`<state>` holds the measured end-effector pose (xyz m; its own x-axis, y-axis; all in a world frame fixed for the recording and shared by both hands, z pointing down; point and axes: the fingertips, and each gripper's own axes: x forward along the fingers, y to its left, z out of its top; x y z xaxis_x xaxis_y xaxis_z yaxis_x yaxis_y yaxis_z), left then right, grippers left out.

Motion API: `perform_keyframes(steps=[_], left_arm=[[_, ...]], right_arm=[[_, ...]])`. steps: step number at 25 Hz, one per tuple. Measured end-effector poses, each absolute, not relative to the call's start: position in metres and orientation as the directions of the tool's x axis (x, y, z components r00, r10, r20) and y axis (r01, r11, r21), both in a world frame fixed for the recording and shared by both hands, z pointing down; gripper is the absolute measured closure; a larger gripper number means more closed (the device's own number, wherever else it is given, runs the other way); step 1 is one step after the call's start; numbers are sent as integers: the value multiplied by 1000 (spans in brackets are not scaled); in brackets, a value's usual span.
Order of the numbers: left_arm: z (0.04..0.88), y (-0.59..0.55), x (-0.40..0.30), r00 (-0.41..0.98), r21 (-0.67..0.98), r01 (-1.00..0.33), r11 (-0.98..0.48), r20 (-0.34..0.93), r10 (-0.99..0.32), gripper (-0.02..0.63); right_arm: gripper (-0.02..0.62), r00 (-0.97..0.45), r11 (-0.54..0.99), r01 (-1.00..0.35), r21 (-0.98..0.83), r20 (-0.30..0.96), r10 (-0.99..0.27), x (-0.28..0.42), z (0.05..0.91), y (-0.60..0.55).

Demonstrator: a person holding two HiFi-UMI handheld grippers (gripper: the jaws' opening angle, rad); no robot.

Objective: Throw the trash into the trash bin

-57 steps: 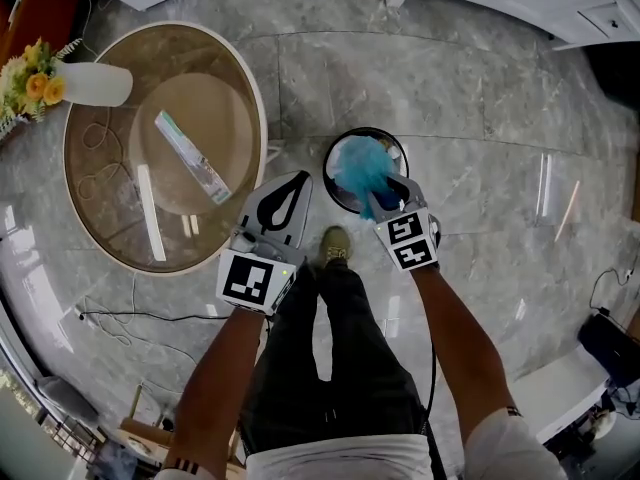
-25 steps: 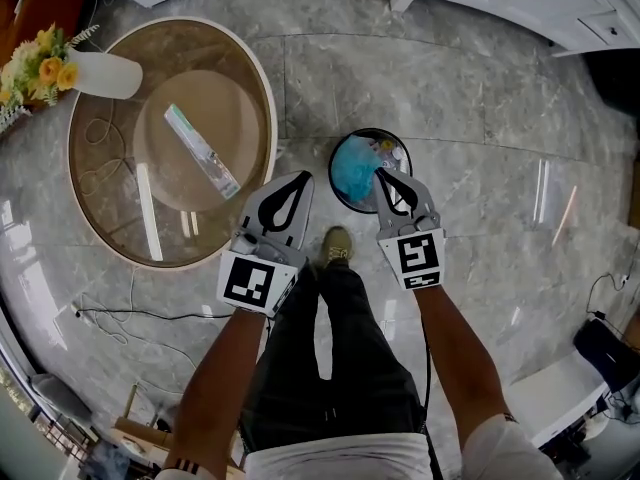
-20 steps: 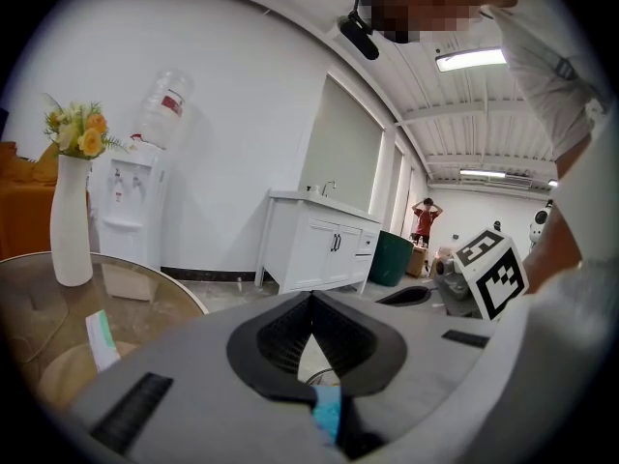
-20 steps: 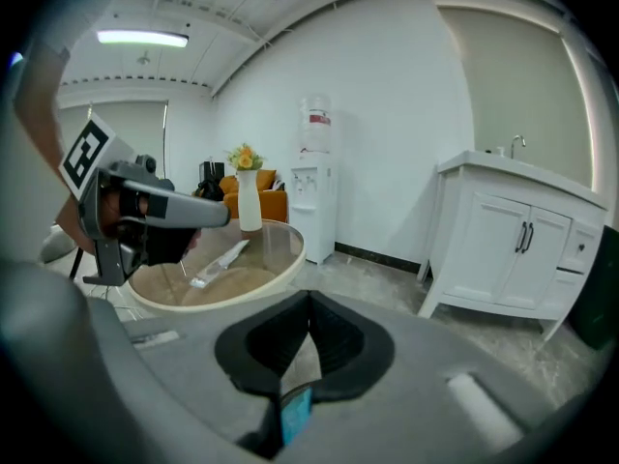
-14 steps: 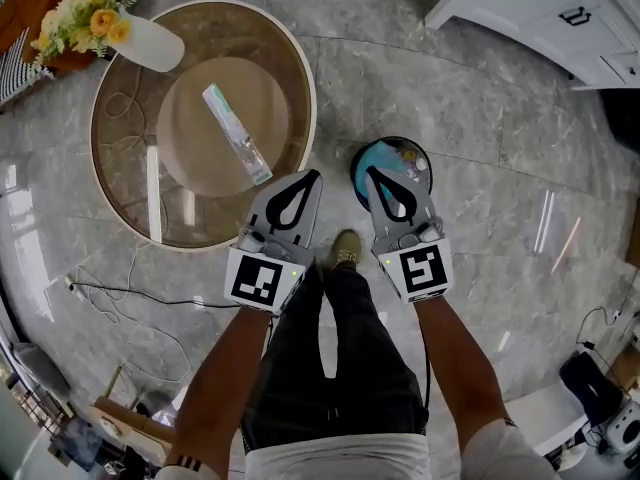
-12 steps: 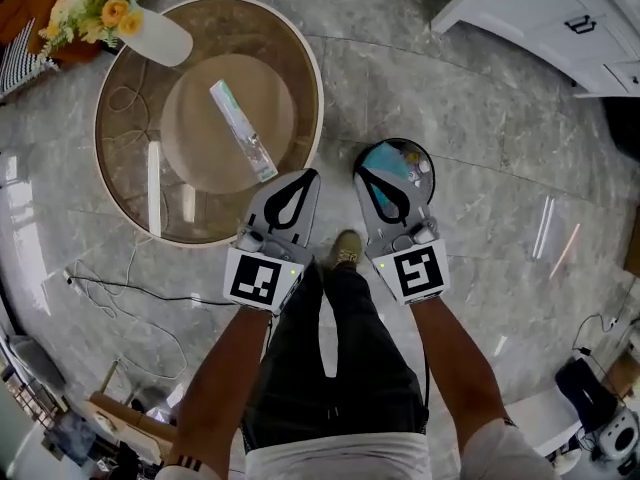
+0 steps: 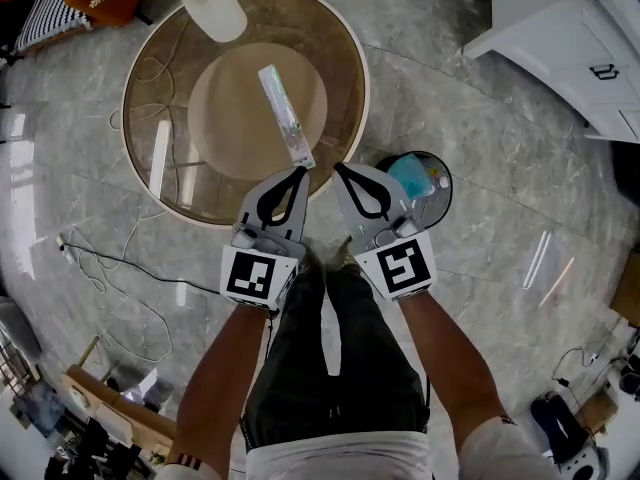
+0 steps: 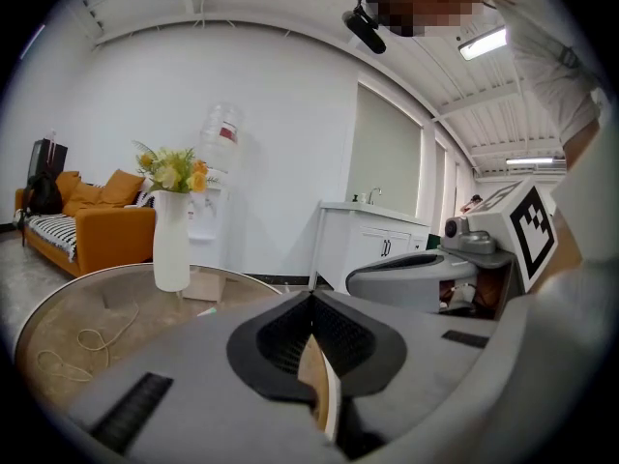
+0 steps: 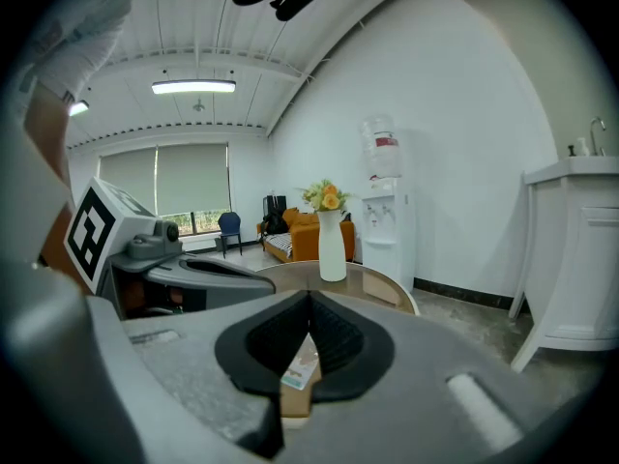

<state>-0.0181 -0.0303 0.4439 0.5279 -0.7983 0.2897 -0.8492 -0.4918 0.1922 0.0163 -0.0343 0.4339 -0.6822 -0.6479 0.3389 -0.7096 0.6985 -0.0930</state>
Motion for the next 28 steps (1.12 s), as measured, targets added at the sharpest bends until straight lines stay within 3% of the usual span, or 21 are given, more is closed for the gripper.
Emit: perform_keyframes(steps=[16, 28], left_arm=[[469, -38, -80, 521, 197, -853, -483, 319, -792, 606], [487, -57, -108, 531, 223, -847, -482, 320, -785, 606]], right_arm=[[588, -644, 690, -720, -75, 446, -622, -43, 488, -54], [413, -580, 676, -733, -74, 588, -564, -69, 546, -72]])
